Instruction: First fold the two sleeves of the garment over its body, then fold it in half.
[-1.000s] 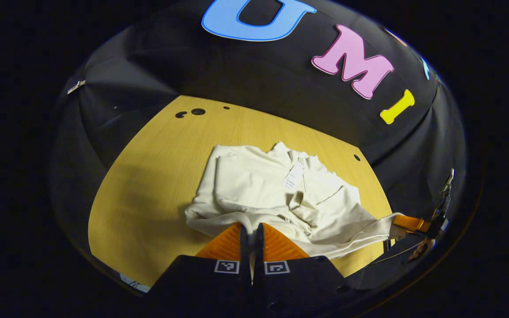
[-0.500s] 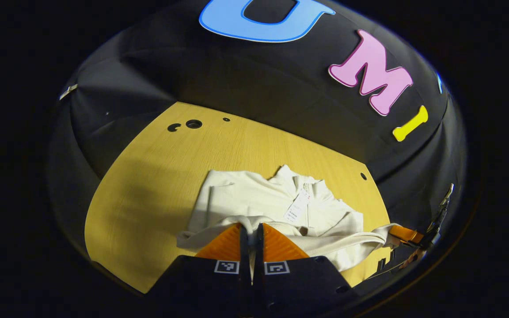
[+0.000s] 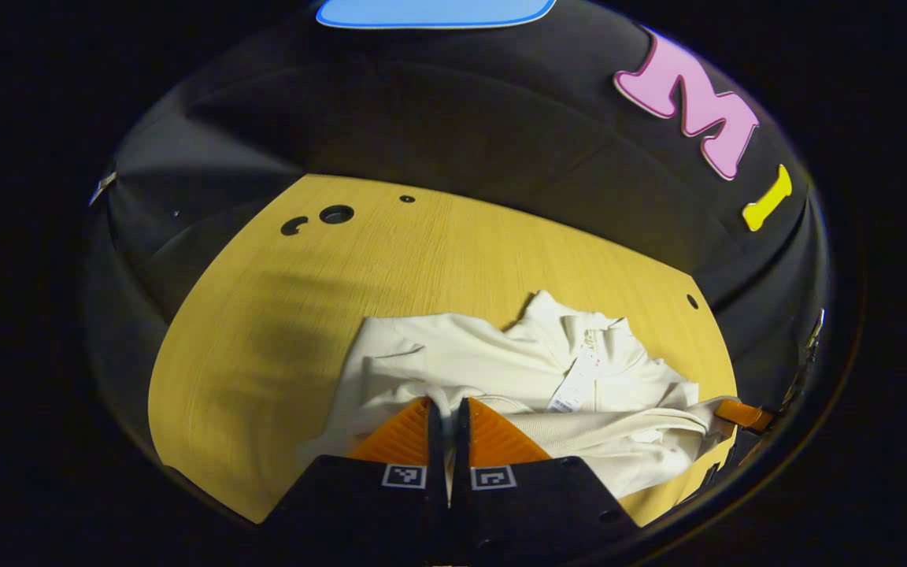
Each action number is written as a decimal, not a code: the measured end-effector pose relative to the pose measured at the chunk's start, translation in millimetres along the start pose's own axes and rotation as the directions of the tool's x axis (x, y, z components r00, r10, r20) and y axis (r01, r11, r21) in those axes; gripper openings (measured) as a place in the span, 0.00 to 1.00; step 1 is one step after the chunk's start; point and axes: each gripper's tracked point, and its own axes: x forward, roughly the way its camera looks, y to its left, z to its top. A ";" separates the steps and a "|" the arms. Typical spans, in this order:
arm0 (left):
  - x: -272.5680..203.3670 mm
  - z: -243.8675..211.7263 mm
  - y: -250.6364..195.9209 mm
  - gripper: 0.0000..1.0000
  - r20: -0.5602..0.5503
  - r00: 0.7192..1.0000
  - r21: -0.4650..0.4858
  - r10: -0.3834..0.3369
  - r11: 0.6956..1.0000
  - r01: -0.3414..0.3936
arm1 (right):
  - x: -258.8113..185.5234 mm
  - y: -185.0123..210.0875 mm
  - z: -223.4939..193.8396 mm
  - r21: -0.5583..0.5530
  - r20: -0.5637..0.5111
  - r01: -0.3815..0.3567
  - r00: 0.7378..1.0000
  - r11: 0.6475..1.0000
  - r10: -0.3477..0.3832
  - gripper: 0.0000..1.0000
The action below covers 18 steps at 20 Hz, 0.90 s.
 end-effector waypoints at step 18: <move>35.3 -11.3 -3.6 0.36 -0.010 0.997 0.092 0.075 0.993 -0.073 | 48.9 -7.3 -19.7 -0.035 -0.111 -0.013 0.994 0.999 0.009 0.34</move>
